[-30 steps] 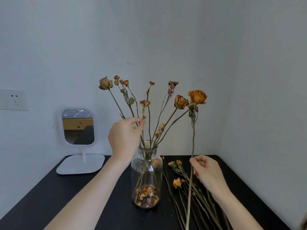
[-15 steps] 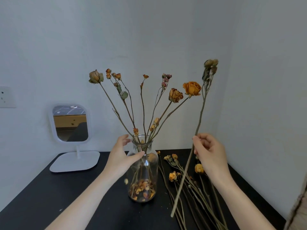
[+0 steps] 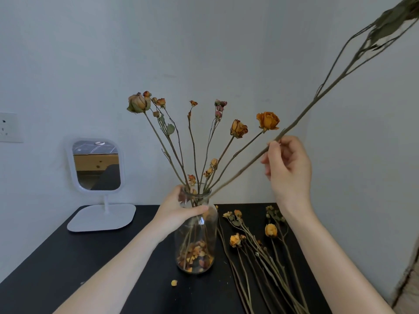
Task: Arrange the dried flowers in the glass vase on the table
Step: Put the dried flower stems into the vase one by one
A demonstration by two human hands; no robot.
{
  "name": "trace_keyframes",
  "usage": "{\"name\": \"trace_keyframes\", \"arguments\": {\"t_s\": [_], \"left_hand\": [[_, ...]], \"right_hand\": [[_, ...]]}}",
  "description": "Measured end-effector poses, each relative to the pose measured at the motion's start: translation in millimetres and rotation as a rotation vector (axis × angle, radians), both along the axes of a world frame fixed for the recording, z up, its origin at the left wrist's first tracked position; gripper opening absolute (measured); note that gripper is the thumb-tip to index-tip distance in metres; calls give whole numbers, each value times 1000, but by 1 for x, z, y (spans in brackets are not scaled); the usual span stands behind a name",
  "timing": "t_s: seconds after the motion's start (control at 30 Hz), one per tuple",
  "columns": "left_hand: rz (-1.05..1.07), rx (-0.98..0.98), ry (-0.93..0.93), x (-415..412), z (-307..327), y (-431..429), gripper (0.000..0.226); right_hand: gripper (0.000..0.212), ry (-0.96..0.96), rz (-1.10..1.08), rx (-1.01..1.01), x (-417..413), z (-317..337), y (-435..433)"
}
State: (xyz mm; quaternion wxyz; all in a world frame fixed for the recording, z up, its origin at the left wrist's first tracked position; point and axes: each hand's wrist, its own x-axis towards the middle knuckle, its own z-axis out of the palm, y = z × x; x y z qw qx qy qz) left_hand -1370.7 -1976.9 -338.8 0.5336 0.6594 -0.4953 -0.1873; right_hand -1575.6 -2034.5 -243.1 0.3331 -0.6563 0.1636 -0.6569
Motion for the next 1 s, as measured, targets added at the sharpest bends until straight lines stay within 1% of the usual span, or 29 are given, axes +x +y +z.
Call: {"name": "trace_keyframes", "arguments": {"t_s": [0.1,0.2,0.33,0.4,0.47,0.53,0.63,0.8,1.0], "left_hand": [[69,-57,-92,-4,-2,-3,47],[115,-50,-202,-4,-3,-4,40],[144,-10,-219,-4,-6,-5,53],[155,-6,-215,-5,-7,-5,57],[164,-2,-205,-5,-9,-5,60],[172,2,-196,-5,-10,-5,62],[168,-4,-168,-6,-10,-5,61],[167,-4,-167,-6,-12,-3,60],[157,-31,-166,-5,-13,-2,59]], "right_hand": [[19,-25,-18,-33,4,6,0],[19,-42,-49,-43,6,8,-2],[19,-62,-89,-54,8,10,-6],[18,-31,-105,-57,11,9,-8],[17,52,-104,-57,17,7,-11],[17,180,-95,-55,24,3,-13],[4,348,-97,-73,36,-5,-13],[6,548,-147,-95,53,-14,-11],[6,723,-86,-34,65,-35,-8]]}}
